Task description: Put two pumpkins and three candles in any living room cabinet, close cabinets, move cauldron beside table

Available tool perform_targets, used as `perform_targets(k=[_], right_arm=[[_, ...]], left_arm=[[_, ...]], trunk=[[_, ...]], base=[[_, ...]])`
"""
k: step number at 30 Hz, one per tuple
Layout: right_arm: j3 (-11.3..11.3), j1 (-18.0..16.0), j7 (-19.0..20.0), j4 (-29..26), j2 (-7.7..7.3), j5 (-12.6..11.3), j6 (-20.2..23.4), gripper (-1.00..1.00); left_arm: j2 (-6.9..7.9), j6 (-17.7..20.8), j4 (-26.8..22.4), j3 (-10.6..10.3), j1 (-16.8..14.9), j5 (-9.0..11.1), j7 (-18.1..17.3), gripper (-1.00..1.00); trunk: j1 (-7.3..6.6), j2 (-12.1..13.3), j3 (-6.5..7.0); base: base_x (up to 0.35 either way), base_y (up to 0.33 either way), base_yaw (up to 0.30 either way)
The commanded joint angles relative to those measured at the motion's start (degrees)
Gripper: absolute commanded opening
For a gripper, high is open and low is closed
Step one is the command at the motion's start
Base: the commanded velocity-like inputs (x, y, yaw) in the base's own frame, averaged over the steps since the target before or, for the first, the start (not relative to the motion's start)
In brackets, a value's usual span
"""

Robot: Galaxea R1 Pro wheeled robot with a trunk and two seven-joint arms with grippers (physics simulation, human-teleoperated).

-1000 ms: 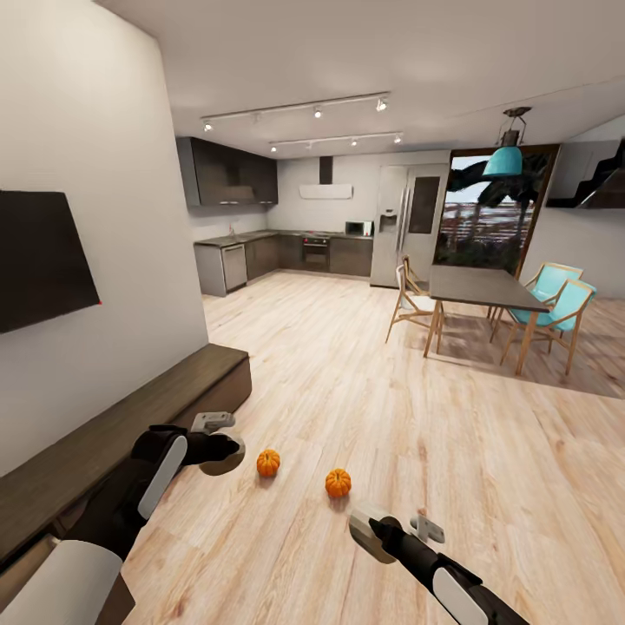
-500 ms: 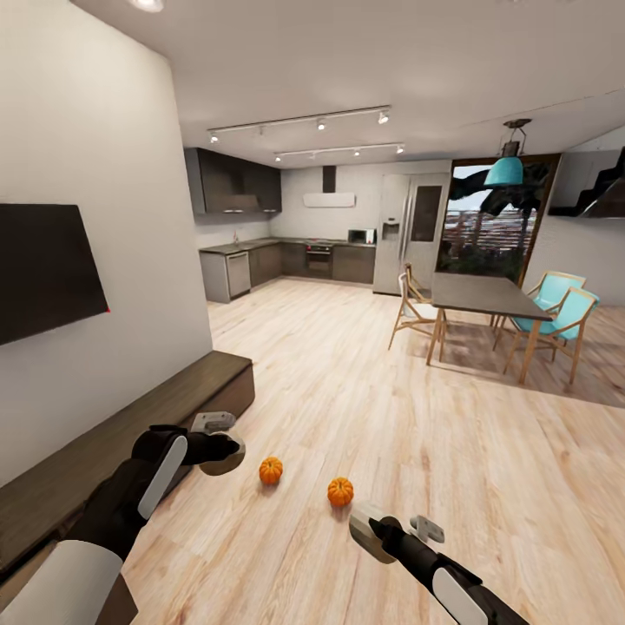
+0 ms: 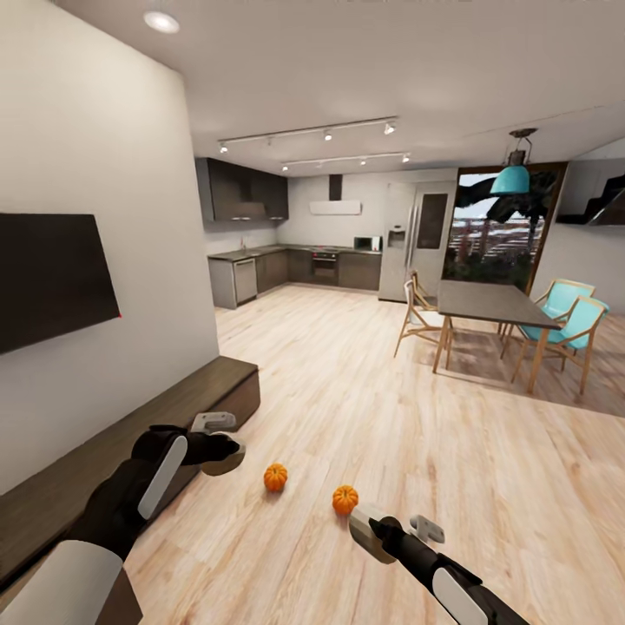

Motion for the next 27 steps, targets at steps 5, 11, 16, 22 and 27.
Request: perform_targets(k=[5,11,16,22,27], right_arm=[[0.3,-0.1,0.0,-0.1,-0.07,-0.5,0.1,-1.00],[0.3,-0.1,0.0,-0.1,-0.07,-0.5,0.1,-1.00],[0.3,-0.1,-0.1,-0.1,-0.07,-0.5,0.1,-1.00],[0.3,-0.1,-0.4,0.0,-0.07,-0.5,0.1,-1.00],[0.3,-0.1,-0.5,0.0,-0.07,-0.5,0.1,-1.00]], left_arm=[[0.05,0.2,0.0,-0.5,-0.1,0.4,0.4,-1.00],[0.05,0.2,0.0,-1.3,-0.1,0.4,0.4,-1.00],[0.05,0.2,0.0,-2.4,-0.1,0.5,0.4,-1.00],[0.05,0.2,0.0,-2.5,-0.1,0.4,0.3,-1.00],[0.05,0.2,0.0,-2.6,-0.1,0.5,0.4,-1.00]], trunk=[[0.02,-0.1,0.01],[0.02,-0.1,0.02],[0.02,-0.1,0.02],[0.02,-0.1,0.02],[0.02,-0.1,0.02]], base=[[0.000,-0.154,0.041],[0.000,-0.185,0.222],[0.000,-0.043,0.266],[0.000,-0.004,0.270],[-0.001,0.000,0.271]])
